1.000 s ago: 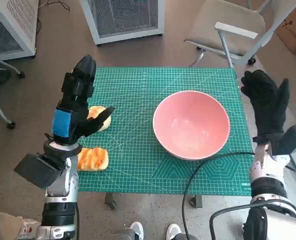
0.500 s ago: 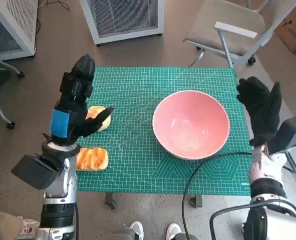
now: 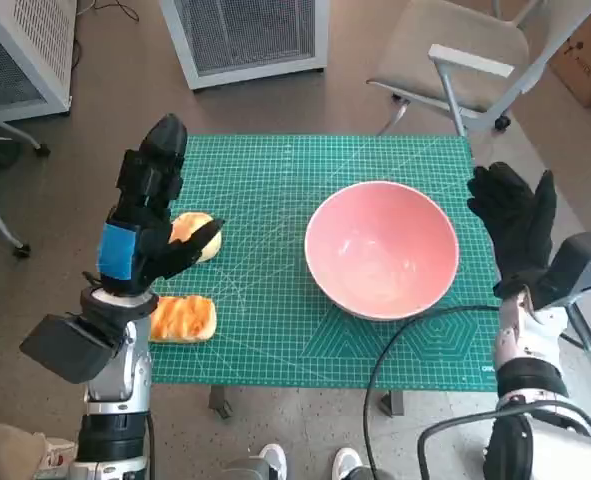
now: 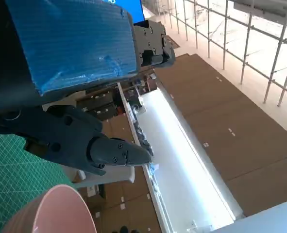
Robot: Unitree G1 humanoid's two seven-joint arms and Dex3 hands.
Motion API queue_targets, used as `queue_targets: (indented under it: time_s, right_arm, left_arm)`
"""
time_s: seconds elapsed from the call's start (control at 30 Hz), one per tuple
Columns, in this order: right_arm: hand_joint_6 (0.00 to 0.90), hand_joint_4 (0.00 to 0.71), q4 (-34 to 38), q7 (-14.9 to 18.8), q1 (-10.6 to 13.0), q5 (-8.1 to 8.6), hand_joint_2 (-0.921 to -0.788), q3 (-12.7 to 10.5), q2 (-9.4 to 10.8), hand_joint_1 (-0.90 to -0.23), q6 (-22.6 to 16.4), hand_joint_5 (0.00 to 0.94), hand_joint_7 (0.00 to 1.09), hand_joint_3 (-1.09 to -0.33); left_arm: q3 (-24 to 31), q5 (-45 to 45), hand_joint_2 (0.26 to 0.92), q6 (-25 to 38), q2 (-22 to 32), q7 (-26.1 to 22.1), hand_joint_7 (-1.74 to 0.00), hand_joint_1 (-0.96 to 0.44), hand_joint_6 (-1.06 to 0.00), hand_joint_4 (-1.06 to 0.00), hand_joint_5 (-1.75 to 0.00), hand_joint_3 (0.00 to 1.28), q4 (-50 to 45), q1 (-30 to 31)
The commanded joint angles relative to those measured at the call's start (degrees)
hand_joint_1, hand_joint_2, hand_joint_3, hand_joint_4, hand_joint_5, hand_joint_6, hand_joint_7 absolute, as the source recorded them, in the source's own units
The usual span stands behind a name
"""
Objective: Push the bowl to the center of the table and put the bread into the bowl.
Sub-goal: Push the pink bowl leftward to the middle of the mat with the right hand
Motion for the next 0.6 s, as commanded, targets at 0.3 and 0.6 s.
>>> queue_targets:
  time_s: [0.3,0.6]
  right_arm:
    - [0.186,0.04,1.0,0.4,1.5,0.29,-0.921,-1.5,1.3,-0.57,2.5,0.0,0.01,-0.703]
    - [0.193,0.034,1.0,0.4,1.2,-0.33,-0.921,-1.2,2.9,-0.573,3.1,0.0,0.01,-0.707]
  left_arm:
    - [0.6,-1.2,0.919,1.6,0.8,-0.1,-0.43,-0.33,0.0,-0.05,0.0,0.2,-3.5,2.0]
    - [1.0,-1.7,0.89,2.8,1.5,0.0,-0.43,-0.31,0.0,-0.05,0.0,0.26,-5.9,3.1]
